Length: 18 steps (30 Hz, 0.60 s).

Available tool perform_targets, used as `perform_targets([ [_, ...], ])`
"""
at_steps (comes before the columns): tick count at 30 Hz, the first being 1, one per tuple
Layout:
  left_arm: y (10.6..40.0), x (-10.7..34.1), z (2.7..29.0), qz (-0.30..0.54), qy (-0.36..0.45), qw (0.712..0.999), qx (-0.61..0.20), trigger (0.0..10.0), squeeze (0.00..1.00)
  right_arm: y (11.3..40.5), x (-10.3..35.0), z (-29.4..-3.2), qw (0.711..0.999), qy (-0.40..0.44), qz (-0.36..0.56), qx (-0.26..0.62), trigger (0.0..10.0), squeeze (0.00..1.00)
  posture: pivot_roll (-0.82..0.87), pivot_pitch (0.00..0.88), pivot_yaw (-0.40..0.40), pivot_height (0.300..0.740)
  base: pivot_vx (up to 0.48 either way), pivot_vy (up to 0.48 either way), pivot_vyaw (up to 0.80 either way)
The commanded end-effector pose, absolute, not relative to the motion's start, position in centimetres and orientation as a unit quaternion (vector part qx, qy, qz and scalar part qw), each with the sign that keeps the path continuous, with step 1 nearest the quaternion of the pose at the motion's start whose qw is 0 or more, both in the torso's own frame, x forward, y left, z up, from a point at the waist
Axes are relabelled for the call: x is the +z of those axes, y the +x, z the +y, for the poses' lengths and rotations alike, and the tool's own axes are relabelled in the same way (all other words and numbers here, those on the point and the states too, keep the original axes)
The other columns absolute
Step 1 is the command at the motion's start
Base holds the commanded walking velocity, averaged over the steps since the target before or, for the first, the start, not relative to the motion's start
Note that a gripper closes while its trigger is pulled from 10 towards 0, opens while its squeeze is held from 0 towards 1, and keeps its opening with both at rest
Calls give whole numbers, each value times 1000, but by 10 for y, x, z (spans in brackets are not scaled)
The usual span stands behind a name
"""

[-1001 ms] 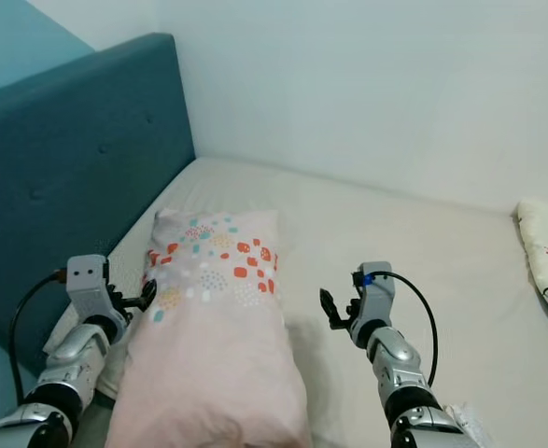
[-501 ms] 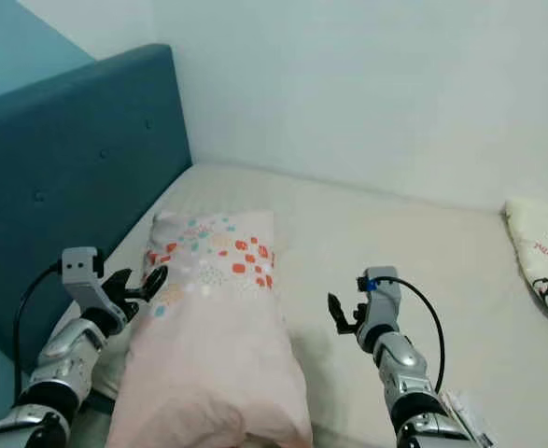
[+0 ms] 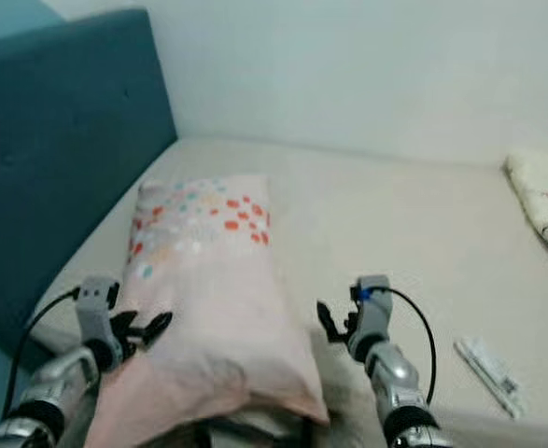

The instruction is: Clean up the room

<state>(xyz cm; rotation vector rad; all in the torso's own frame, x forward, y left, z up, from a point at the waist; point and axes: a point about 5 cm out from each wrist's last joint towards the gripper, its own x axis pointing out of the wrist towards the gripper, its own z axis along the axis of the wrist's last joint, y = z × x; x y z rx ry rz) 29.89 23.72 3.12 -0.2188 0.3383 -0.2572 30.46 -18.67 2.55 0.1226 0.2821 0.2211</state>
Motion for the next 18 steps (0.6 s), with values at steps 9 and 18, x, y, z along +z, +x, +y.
perform_targets([
  [9, 307, 35, 202, 138, -255, 937, -192, 10000, 0, 304, 30, -181, 983, 63, 119, 125, 10000, 0, -134, 74, -12, 535, 0, 0, 0],
  [18, 303, 22, 179, 169, -228, 939, -194, 10000, 0, 306, 37, -178, 984, 83, 91, 133, 10000, 0, -140, 89, -6, 522, 0, 0, 0],
])
